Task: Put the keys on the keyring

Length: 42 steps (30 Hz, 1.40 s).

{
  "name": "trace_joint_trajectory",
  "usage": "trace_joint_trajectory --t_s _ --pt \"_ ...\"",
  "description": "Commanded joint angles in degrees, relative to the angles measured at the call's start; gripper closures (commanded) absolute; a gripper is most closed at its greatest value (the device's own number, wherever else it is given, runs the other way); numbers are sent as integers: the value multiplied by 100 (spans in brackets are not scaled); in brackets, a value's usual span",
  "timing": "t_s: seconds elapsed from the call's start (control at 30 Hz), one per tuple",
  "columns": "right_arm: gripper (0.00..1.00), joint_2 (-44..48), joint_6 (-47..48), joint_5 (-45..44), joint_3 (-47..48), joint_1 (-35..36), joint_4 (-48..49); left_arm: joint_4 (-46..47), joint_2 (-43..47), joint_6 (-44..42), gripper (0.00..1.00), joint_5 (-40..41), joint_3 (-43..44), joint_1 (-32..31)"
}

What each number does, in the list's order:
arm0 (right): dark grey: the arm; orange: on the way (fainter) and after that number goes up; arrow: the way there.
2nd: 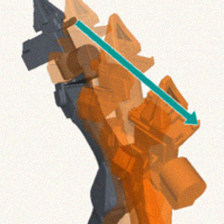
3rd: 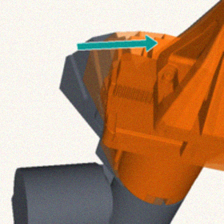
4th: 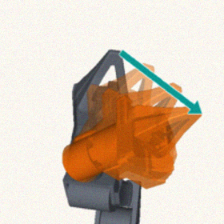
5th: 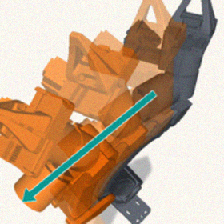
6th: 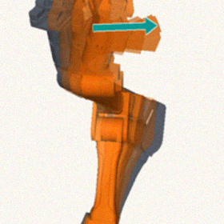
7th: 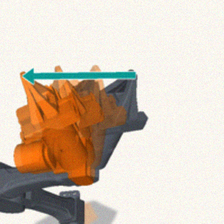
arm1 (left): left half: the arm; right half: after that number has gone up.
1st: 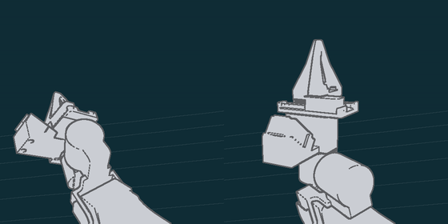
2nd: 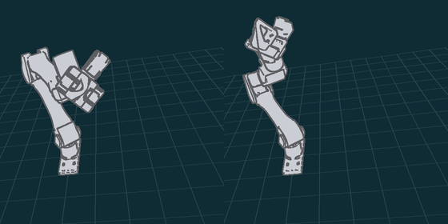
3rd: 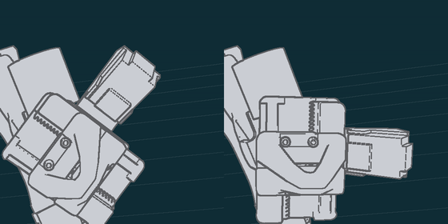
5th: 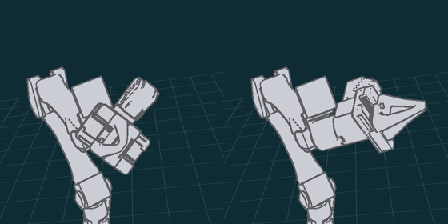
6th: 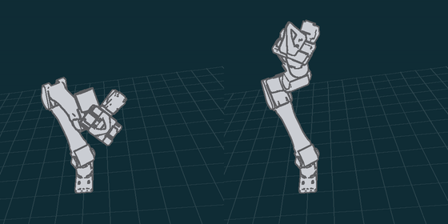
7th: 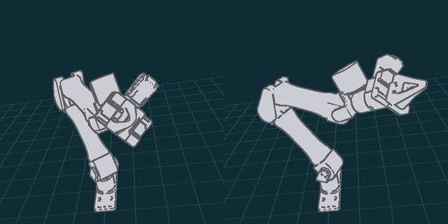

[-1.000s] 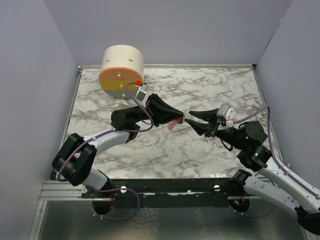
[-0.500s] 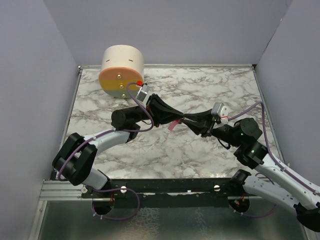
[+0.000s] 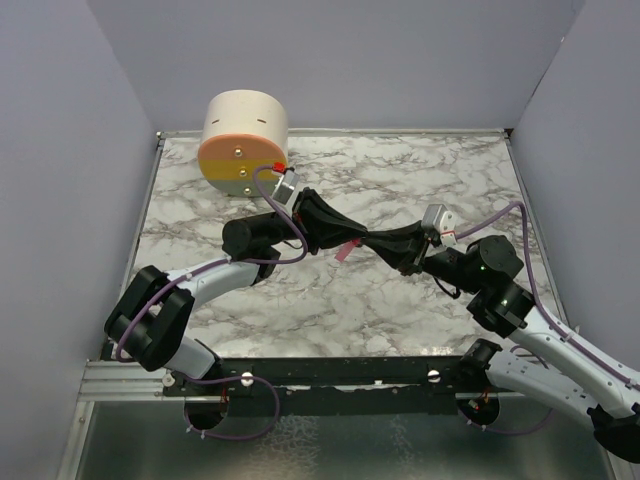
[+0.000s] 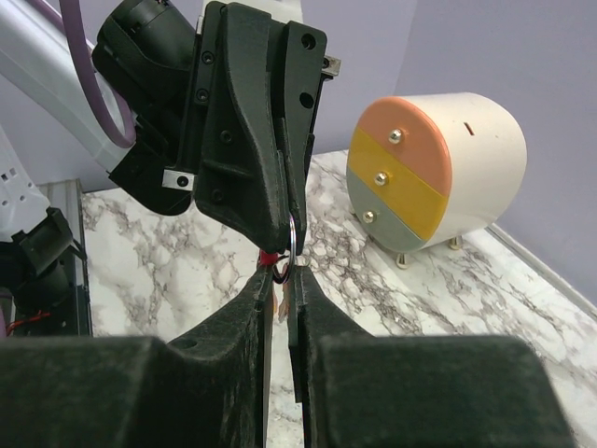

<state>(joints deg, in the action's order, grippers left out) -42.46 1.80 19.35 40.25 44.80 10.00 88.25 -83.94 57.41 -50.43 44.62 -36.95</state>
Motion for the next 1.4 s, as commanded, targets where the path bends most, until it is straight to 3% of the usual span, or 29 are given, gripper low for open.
trace_joint_trajectory --t_s 0.0,0.43,0.57,0.77,0.9,1.0,1.07,1.2,1.37 --pt "90 -6 -42 8 253 29 91 1291 27 -64 100 -256 113 -25" --pt "92 -68 -143 -76 316 29 211 1291 -8 -116 100 -385 118 -101" --pt "99 -95 -180 -109 348 29 255 1287 -36 -133 100 -423 126 -137" --pt "99 -110 -281 -284 355 29 283 1279 -49 -142 100 -446 109 -146" --pt "99 -134 -301 -350 385 27 238 1276 -46 -142 82 -411 102 -146" --pt "99 -132 -291 -386 388 29 213 1273 -55 -142 79 -393 103 -138" --pt "99 -114 -286 -426 395 29 206 1275 -63 -142 80 -384 103 -138" --pt "99 -98 -274 -475 382 25 194 1274 -71 -142 100 -331 103 -138" --pt "99 -88 -260 -526 386 25 138 1272 -79 -135 100 -285 125 -137"
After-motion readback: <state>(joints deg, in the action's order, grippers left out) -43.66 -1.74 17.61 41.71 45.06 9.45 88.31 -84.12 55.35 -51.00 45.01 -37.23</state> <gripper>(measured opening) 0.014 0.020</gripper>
